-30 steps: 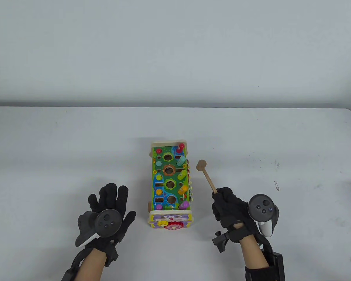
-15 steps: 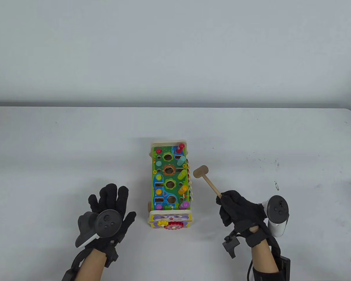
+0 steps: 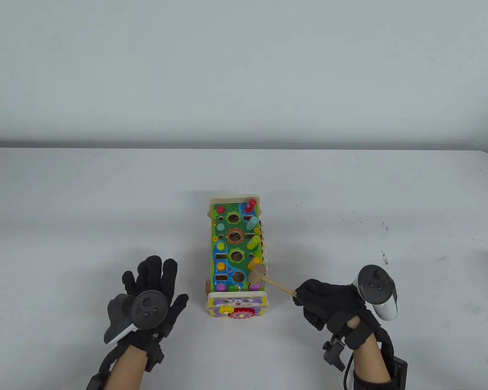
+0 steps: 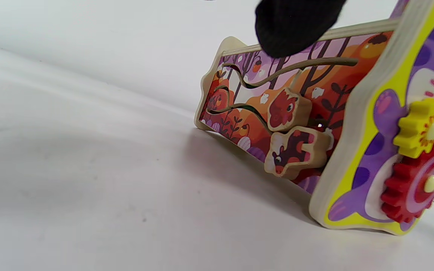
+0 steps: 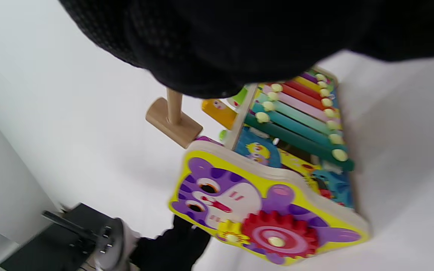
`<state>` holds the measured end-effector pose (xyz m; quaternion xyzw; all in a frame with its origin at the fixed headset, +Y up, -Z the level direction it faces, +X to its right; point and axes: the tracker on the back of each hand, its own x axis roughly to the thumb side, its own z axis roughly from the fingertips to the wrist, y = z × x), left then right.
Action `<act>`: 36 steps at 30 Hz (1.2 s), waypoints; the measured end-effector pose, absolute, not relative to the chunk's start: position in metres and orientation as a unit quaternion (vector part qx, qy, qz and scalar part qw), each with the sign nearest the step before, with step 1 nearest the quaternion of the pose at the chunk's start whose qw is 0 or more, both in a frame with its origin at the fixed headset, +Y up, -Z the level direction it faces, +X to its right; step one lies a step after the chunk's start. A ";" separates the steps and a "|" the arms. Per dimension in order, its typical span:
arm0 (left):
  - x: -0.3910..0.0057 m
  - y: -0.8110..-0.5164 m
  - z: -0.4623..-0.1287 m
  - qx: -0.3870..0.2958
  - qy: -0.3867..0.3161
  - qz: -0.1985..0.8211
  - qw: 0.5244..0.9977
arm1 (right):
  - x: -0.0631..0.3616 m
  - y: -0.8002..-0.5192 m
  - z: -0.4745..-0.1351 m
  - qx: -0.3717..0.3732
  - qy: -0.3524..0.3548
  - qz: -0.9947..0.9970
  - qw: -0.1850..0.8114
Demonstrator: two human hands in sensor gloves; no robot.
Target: Whack-a-mole
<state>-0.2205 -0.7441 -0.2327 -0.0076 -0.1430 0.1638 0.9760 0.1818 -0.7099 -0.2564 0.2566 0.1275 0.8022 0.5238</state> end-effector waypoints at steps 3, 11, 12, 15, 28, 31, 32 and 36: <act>-0.221 -0.744 -0.233 -0.009 -0.143 0.165 0.976 | 0.181 -0.709 -0.256 0.260 0.108 0.789 0.546; -0.221 -0.744 -0.233 -0.008 -0.142 0.166 0.976 | 0.187 -0.702 -0.254 0.269 -0.030 0.702 0.659; -0.221 -0.744 -0.233 -0.008 -0.142 0.166 0.976 | 0.187 -0.702 -0.254 0.267 -0.036 0.696 0.665; -0.221 -0.744 -0.233 -0.009 -0.143 0.167 0.976 | 0.184 -0.707 -0.256 0.254 -0.040 0.701 0.665; -0.221 -0.745 -0.233 -0.015 -0.144 0.168 0.975 | 0.172 -0.713 -0.256 0.236 -0.057 0.762 0.600; -0.221 -0.744 -0.234 -0.012 -0.143 0.170 0.975 | 0.174 -0.709 -0.256 0.234 -0.106 0.725 0.639; -0.220 -0.743 -0.234 -0.012 -0.143 0.172 0.975 | 0.173 -0.708 -0.257 0.233 -0.119 0.715 0.648; -0.220 -0.743 -0.234 -0.008 -0.145 0.176 0.974 | 0.168 -0.714 -0.262 0.227 -0.138 0.713 0.649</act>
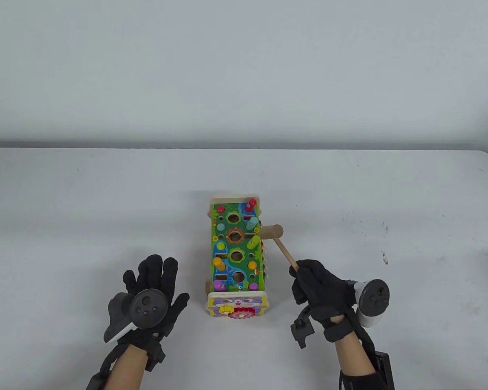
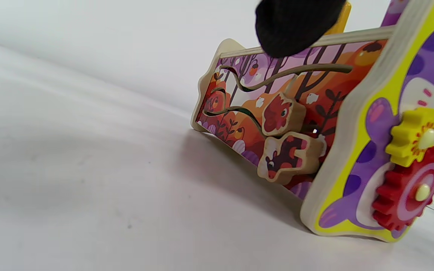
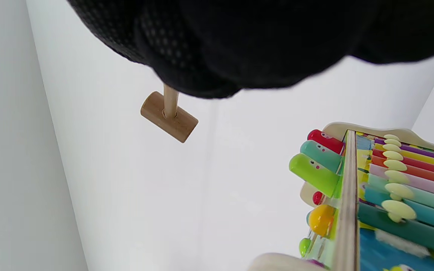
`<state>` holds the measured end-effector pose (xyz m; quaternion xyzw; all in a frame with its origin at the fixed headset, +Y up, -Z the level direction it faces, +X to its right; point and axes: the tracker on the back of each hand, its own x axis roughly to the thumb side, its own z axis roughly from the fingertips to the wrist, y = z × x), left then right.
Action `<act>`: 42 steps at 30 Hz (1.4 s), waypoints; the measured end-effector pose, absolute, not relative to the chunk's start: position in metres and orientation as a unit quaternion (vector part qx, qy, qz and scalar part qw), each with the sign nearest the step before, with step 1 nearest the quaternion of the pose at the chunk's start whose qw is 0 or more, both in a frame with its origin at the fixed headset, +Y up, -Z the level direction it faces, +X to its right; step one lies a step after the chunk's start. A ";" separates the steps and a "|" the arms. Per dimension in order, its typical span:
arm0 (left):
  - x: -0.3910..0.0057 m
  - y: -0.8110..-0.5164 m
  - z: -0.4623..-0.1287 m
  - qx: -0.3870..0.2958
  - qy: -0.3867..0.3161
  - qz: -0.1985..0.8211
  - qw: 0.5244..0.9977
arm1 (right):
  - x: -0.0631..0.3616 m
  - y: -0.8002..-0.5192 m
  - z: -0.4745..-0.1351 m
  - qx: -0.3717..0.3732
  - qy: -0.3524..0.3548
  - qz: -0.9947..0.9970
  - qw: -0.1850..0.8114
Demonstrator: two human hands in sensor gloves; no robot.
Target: Whack-a-mole
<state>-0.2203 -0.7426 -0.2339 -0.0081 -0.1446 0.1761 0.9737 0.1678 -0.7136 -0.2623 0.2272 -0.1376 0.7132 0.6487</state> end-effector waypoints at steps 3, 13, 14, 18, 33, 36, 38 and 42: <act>-0.220 -0.743 -0.234 -0.008 -0.146 0.178 0.973 | 0.162 -0.725 -0.269 0.199 -0.096 0.762 0.608; -0.221 -0.742 -0.235 -0.007 -0.146 0.184 0.972 | 0.158 -0.720 -0.272 0.166 -0.098 0.781 0.594; -0.221 -0.742 -0.235 -0.007 -0.145 0.184 0.972 | 0.160 -0.716 -0.271 0.164 -0.113 0.765 0.612; -0.222 -0.742 -0.234 -0.004 -0.146 0.188 0.971 | 0.163 -0.702 -0.272 0.169 -0.161 0.729 0.643; -0.225 -0.742 -0.235 -0.003 -0.144 0.193 0.971 | 0.140 -0.719 -0.314 0.113 -0.047 0.842 0.525; -0.226 -0.741 -0.235 -0.003 -0.143 0.196 0.970 | 0.141 -0.709 -0.310 0.125 -0.072 0.805 0.576; -0.225 -0.741 -0.234 -0.002 -0.143 0.196 0.970 | 0.143 -0.699 -0.308 0.130 -0.100 0.779 0.605; -0.225 -0.741 -0.235 0.000 -0.144 0.198 0.970 | 0.146 -0.684 -0.303 0.137 -0.126 0.733 0.655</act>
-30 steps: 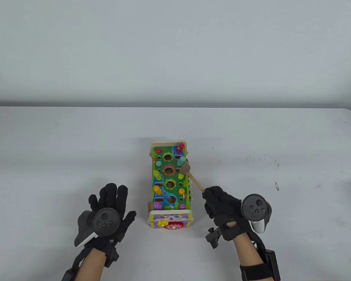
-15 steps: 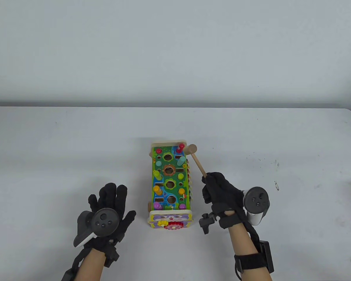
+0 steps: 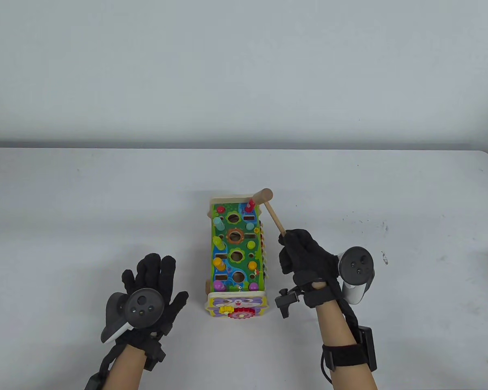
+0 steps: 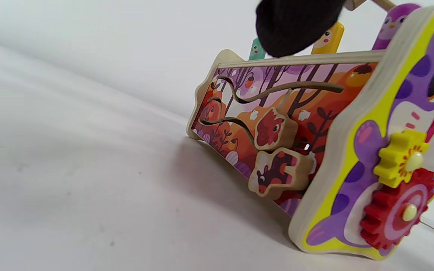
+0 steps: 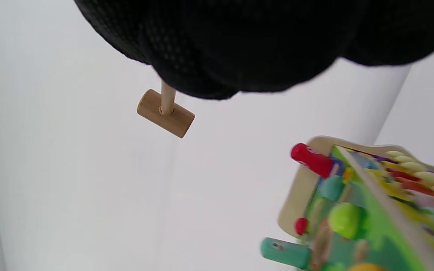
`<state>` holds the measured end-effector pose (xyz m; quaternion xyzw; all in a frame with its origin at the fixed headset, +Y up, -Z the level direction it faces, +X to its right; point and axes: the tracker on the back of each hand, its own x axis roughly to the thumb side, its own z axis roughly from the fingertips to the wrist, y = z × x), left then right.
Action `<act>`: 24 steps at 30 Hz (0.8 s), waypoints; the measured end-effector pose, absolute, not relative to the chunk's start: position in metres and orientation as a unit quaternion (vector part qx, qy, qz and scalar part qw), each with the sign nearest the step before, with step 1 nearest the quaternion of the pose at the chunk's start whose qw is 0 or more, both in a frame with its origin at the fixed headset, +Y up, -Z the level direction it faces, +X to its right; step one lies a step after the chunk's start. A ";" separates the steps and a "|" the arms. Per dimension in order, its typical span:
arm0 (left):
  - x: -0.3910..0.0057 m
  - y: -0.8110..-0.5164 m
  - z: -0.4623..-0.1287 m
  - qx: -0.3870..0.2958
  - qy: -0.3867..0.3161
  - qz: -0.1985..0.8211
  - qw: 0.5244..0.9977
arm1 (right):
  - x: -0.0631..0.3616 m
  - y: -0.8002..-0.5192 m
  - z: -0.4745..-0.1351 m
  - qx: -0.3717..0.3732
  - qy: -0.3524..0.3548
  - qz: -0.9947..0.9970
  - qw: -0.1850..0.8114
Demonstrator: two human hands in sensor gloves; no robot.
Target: Whack-a-mole
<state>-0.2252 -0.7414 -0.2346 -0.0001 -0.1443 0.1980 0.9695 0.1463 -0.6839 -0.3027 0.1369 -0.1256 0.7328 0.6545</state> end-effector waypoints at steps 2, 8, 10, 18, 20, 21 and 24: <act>-0.225 -0.742 -0.235 -0.001 -0.145 0.199 0.969 | 0.146 -0.682 -0.304 0.135 -0.123 0.728 0.661; -0.224 -0.742 -0.234 -0.003 -0.147 0.198 0.969 | 0.139 -0.697 -0.321 0.094 -0.098 0.780 0.611; -0.223 -0.742 -0.234 -0.003 -0.147 0.199 0.969 | 0.135 -0.705 -0.328 0.078 -0.077 0.802 0.588; -0.222 -0.744 -0.235 -0.012 -0.151 0.197 0.969 | 0.131 -0.708 -0.331 0.059 -0.063 0.842 0.533; -0.222 -0.744 -0.235 -0.013 -0.153 0.199 0.968 | 0.134 -0.703 -0.325 0.070 -0.071 0.828 0.551; -0.221 -0.744 -0.235 -0.012 -0.154 0.200 0.968 | 0.136 -0.700 -0.322 0.075 -0.078 0.825 0.555; -0.220 -0.743 -0.233 -0.010 -0.159 0.207 0.965 | 0.140 -0.693 -0.309 0.096 -0.084 0.813 0.569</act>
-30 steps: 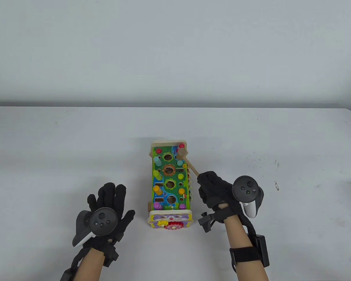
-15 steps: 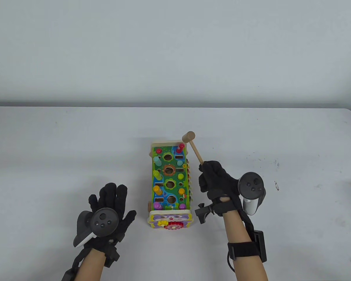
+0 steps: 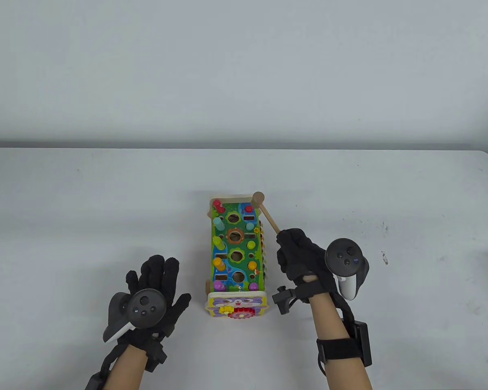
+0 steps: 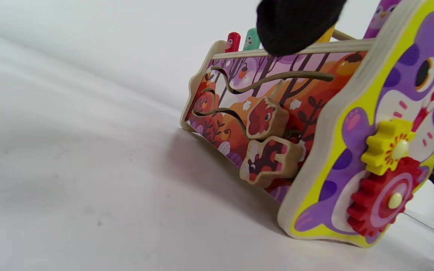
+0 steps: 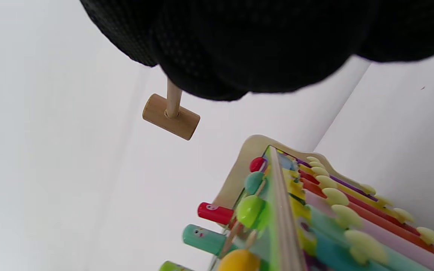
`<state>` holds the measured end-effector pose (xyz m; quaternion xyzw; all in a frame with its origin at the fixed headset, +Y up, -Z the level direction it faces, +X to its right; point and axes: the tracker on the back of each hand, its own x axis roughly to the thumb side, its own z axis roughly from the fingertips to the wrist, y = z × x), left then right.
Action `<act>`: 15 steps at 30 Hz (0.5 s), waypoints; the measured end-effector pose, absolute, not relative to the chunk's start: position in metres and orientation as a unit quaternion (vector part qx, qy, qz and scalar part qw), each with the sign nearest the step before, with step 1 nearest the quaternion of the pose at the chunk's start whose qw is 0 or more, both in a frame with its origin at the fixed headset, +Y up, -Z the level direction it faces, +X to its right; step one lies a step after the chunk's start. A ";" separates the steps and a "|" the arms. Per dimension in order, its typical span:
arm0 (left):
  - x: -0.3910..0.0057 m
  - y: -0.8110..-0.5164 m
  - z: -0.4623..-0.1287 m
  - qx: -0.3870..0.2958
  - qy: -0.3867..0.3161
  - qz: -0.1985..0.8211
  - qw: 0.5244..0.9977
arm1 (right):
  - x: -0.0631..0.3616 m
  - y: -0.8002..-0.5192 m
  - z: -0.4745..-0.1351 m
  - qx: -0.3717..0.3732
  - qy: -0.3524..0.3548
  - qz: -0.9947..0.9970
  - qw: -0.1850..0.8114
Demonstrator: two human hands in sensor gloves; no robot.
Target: Whack-a-mole
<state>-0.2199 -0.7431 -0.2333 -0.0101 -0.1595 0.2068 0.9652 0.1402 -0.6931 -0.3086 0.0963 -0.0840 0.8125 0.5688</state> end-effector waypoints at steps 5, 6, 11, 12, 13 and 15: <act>-0.218 -0.742 -0.231 0.000 -0.169 0.227 0.959 | 0.142 -0.690 -0.281 0.133 -0.086 0.789 0.593; -0.218 -0.741 -0.231 0.005 -0.171 0.234 0.957 | 0.142 -0.692 -0.274 0.143 -0.082 0.784 0.599; -0.217 -0.735 -0.227 0.041 -0.181 0.275 0.943 | 0.139 -0.706 -0.257 0.160 -0.065 0.766 0.619; -0.217 -0.733 -0.225 0.051 -0.184 0.286 0.939 | 0.137 -0.709 -0.255 0.164 -0.058 0.765 0.621; -0.216 -0.732 -0.224 0.059 -0.186 0.293 0.936 | 0.135 -0.711 -0.254 0.167 -0.052 0.767 0.618; -0.215 -0.727 -0.221 0.083 -0.191 0.314 0.926 | 0.133 -0.713 -0.253 0.175 -0.041 0.772 0.610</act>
